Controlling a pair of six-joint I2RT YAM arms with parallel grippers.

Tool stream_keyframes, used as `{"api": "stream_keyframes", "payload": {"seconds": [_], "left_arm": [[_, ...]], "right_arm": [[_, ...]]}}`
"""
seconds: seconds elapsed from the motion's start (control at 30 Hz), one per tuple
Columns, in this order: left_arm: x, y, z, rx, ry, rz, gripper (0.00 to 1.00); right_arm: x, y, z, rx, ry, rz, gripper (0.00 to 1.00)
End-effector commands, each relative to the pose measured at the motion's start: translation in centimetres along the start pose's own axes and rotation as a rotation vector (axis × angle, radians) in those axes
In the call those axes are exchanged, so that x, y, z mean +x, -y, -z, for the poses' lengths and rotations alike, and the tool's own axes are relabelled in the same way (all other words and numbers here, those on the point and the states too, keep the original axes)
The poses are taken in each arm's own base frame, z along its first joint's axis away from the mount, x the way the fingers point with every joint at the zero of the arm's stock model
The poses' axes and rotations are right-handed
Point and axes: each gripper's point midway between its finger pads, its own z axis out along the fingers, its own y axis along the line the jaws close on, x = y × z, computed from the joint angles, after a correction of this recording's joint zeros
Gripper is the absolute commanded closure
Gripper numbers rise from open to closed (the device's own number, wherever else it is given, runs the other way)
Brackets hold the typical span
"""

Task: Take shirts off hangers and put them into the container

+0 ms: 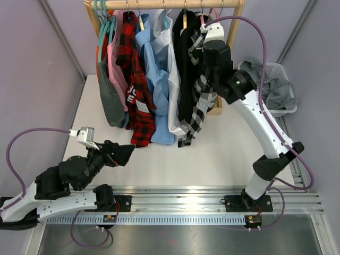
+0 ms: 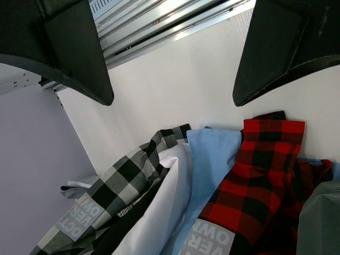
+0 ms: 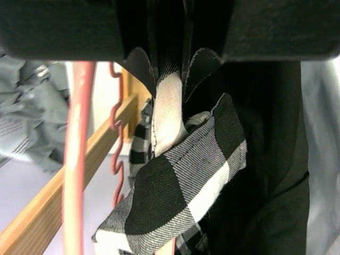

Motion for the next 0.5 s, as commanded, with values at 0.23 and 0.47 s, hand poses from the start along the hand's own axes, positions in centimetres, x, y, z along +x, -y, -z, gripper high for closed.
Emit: {"api": "stream_keyframes", "payload": {"seconds": [0.23,0.47], "left_arm": [[-0.2,1.2,-0.8,0.018,0.018,0.005,0.01],[-0.4,1.5,-1.0,0.011,0.013,-0.016,0.01]], "right_arm": [[-11.0,5.3,7.5,0.046,0.379,-0.049,1.00],[-7.0,6.1,10.6,0.014,0.306,-0.064,1.00]]}}
